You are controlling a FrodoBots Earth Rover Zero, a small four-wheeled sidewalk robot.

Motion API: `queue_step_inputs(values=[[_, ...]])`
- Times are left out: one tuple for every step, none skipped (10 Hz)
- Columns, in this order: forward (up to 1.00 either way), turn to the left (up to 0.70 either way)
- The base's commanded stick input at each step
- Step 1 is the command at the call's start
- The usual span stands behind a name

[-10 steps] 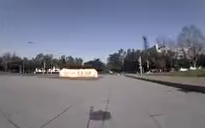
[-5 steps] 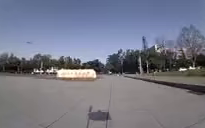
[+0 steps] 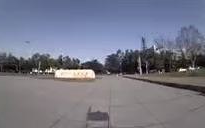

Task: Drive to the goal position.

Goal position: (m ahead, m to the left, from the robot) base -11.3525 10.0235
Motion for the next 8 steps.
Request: queue_step_inputs(values=[[1.00, 0.03], [1.00, 0.03], [1.00, 0.03], [1.00, 0.03], [1.00, 0.03], [1.00, 0.03], [1.00, 0.03], [1.00, 0.03]])
